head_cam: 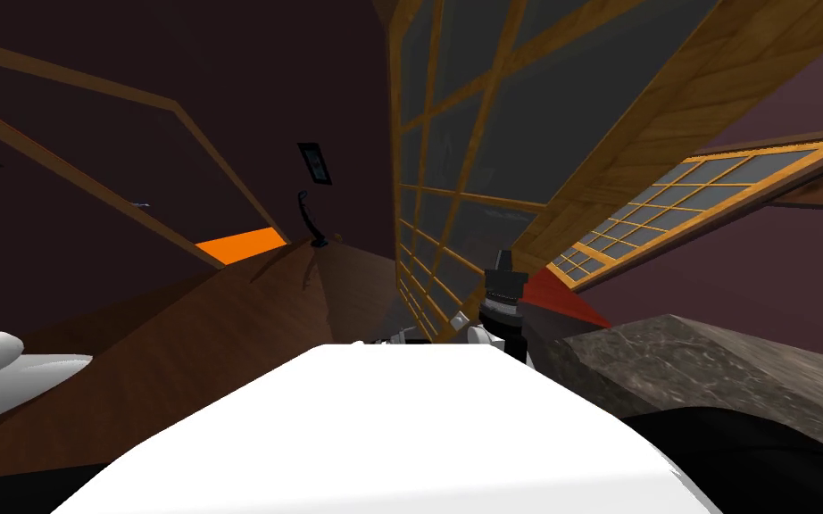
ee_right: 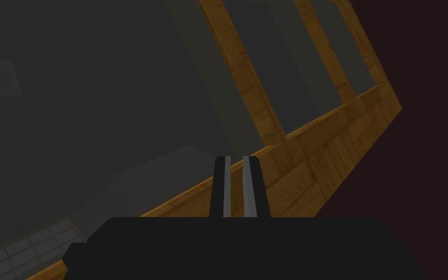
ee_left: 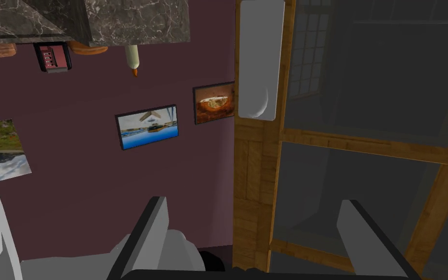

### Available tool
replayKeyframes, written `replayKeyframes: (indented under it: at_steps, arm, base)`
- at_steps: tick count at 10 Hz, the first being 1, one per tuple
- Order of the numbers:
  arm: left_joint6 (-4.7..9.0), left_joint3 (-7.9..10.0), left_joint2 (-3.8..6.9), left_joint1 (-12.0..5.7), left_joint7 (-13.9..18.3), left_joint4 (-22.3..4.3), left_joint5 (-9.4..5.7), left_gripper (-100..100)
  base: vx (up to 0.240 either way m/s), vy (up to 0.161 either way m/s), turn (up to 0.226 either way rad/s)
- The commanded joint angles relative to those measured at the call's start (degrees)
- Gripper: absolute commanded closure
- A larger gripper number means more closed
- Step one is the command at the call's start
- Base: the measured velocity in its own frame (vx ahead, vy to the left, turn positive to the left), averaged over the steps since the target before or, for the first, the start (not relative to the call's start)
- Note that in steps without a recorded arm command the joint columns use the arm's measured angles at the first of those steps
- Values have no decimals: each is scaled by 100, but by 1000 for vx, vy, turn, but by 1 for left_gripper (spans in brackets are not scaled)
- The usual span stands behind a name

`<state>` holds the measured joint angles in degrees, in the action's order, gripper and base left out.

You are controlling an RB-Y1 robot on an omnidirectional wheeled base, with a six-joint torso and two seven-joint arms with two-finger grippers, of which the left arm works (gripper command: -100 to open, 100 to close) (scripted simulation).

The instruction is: Push the door open

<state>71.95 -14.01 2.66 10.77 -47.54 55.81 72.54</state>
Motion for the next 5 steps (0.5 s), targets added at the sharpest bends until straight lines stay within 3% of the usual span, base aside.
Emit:
replayKeyframes:
  at_steps: [1,3,4,5]
  arm:
    - [-60,-24,-63,-12,-6,-2,-12,-100]
    - [-107,-43,-154,-28,-21,-21,-23,-100]
    - [-90,-40,-119,-9,-8,8,-16,-100]
    - [-90,-40,-119,-9,-8,8,-16,100]
  base:
    - [61,-218,-20]
    - [46,-217,-17]
    - [16,-103,16]
    - [0,16,-6]
